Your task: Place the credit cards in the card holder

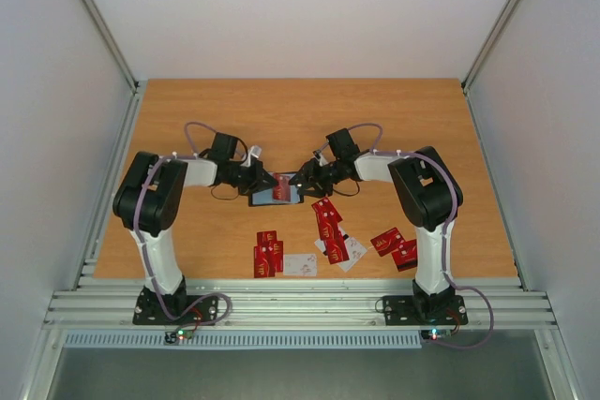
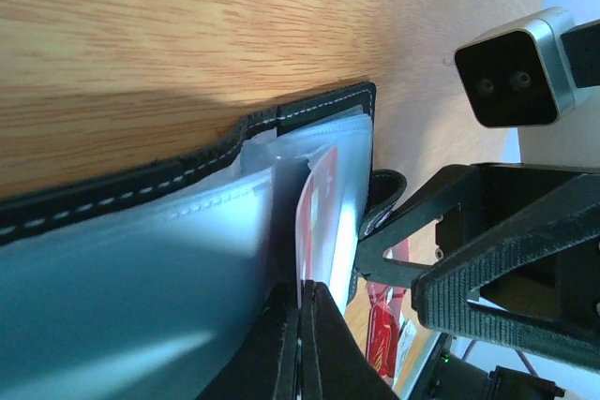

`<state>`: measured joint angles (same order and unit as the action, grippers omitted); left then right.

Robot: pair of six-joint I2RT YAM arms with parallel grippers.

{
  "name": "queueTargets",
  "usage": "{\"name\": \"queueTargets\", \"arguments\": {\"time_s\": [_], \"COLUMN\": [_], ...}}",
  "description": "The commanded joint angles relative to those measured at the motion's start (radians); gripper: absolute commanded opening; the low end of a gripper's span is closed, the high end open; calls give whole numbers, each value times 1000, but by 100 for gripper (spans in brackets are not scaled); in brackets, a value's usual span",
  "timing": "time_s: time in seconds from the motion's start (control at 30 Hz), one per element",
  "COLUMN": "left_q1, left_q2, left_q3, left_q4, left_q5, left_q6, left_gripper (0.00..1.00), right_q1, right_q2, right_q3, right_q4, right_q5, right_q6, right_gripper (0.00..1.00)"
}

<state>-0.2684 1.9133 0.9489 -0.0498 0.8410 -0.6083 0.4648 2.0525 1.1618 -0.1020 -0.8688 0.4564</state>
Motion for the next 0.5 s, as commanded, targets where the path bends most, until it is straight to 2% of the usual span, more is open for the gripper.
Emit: {"name": "queueTargets", "arguments": {"time_s": [0.0,0.47], "left_q1": [-21,-42], "left_q2": [56,94], "left_q3": [-18,-27], "left_q4": [87,174], "left_q5": [19,0], "left_q6": [-80,-175], "left_gripper": [1,4], "right_q1": [3,3], "right_q2": [-32,-32], "right_q3": [-14,-7], "right_q4": [-4,-1], "right_q5": [33,36], "right_q6": [0,8], "right_gripper": [45,45]}}
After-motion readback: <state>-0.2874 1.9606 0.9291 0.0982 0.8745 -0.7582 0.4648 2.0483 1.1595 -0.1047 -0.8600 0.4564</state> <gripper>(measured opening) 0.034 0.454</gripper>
